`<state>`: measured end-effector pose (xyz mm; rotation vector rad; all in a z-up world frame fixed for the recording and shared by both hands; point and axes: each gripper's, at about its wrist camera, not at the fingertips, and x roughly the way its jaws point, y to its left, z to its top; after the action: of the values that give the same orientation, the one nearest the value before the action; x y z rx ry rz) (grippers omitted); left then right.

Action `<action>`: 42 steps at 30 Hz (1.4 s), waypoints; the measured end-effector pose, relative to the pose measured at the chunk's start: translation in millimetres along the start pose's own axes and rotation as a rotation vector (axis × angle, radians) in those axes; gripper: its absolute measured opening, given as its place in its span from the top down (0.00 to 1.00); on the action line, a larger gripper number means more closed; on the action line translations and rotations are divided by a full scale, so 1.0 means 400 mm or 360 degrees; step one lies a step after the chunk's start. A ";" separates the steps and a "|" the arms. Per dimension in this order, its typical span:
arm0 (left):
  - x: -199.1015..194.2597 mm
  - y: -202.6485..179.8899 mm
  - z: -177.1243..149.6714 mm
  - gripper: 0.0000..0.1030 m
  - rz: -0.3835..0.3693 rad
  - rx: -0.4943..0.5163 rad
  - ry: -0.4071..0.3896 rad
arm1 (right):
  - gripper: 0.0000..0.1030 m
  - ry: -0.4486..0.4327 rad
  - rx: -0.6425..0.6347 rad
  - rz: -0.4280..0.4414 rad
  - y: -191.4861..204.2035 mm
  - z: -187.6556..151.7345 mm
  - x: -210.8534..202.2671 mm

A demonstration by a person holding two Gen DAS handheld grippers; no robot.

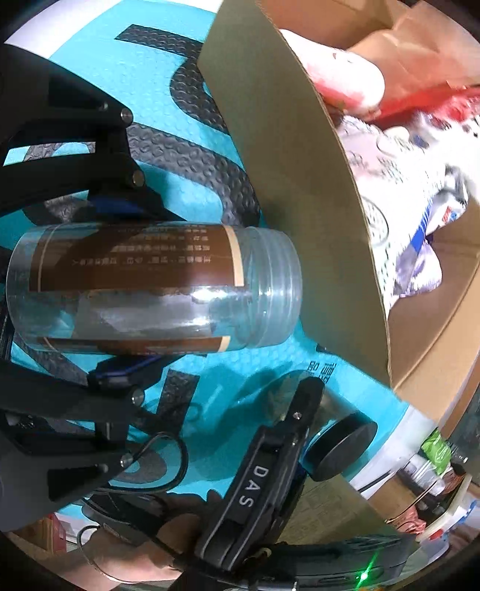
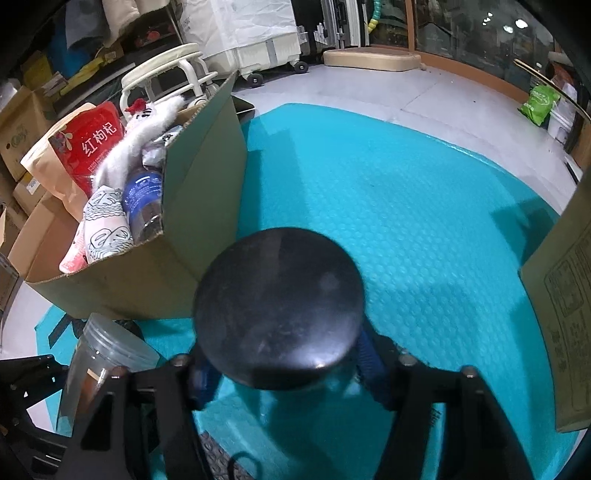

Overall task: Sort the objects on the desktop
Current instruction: 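Carry the brown-labeled jar and black-lidded jar over the box with both tools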

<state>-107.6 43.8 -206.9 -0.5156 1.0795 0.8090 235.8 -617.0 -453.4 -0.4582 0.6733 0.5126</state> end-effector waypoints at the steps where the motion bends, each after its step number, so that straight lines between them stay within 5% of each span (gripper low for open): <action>1: -0.005 0.005 0.000 0.44 0.0005 -0.0011 -0.0003 | 0.39 -0.0003 0.0001 0.0010 0.002 0.000 0.001; 42: -0.321 0.038 -0.068 0.44 0.0098 0.0176 -0.0167 | 0.40 0.0022 -0.0190 0.0086 0.222 -0.098 -0.272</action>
<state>-165.5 -7.8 -99.9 -0.3444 1.0409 0.8161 93.3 -601.2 -426.7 -0.5571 0.6722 0.6032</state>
